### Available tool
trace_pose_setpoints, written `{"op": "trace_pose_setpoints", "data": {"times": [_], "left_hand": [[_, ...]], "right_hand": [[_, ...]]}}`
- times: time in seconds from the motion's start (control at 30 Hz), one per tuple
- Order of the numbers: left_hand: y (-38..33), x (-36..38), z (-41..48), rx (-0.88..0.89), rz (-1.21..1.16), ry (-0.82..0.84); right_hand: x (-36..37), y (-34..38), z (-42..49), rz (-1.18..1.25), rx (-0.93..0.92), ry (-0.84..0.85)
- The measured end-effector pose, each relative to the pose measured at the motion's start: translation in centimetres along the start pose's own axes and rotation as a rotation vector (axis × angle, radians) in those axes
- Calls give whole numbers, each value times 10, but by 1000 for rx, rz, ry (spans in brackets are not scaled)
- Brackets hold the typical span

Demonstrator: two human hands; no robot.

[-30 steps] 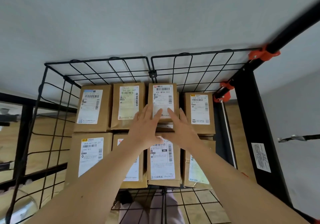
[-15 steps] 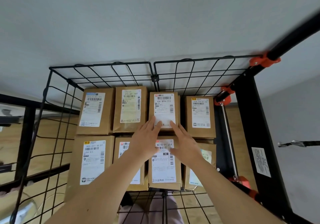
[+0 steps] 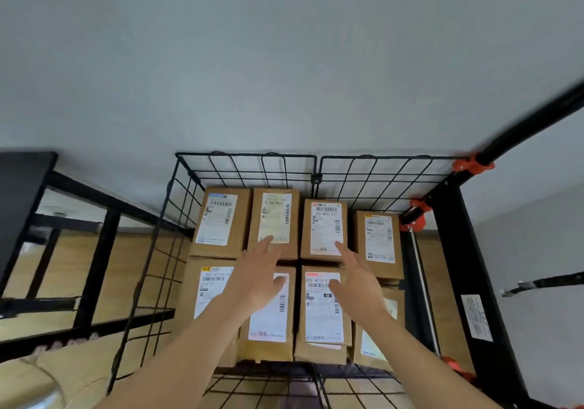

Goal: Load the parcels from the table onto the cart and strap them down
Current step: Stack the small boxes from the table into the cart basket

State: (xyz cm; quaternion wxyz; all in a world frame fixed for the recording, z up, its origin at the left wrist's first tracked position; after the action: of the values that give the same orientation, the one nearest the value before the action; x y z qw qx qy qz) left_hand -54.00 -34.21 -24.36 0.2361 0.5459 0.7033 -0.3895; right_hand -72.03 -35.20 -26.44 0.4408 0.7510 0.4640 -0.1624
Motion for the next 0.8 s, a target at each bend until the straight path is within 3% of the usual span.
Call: {"op": "trace_pose_setpoints", "data": {"times": [0.4, 0.53, 0.8], "left_hand": [[94, -87, -166, 109, -60, -355], [144, -101, -242, 147, -86, -452], [275, -106, -361, 36, -135, -567]], "right_hand": [[24, 179, -111, -43, -238, -94], [62, 250, -158, -80, -342, -127], [160, 381, -233, -109, -530, -107]]}}
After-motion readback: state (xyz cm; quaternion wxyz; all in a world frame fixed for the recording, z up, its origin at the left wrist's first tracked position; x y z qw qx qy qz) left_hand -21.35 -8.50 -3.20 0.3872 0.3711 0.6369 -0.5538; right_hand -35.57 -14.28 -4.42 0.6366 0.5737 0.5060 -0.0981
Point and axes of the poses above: each hand's wrist, its own z-axis towards the middle knuckle, its own x-axis out of the palm, y = z × x, the point moved 6 cm from there along z, towards the middle knuckle, and after that the axes turned 4 degrees about y, right-handed, at the moved point
